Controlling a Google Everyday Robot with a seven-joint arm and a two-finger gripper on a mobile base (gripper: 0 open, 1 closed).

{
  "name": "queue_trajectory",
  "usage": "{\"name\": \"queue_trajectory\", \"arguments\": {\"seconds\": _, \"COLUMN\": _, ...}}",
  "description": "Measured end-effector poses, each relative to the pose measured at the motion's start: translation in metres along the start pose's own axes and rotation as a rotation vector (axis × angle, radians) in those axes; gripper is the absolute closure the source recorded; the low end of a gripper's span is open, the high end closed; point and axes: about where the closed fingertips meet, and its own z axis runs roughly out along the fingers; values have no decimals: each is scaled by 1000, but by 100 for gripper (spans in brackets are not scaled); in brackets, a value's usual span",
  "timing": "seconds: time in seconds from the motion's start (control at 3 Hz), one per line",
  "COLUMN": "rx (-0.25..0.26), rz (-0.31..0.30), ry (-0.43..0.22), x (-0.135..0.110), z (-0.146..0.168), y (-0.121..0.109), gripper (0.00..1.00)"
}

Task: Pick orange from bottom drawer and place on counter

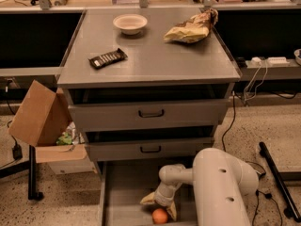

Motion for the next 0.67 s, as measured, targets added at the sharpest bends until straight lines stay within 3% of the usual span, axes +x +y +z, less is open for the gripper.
{"name": "queue_trajectory", "arguments": {"seconds": 0.67, "rx": -36, "rz": -1, "ry": -20, "x": -5, "z": 13, "y": 1, "gripper": 0}}
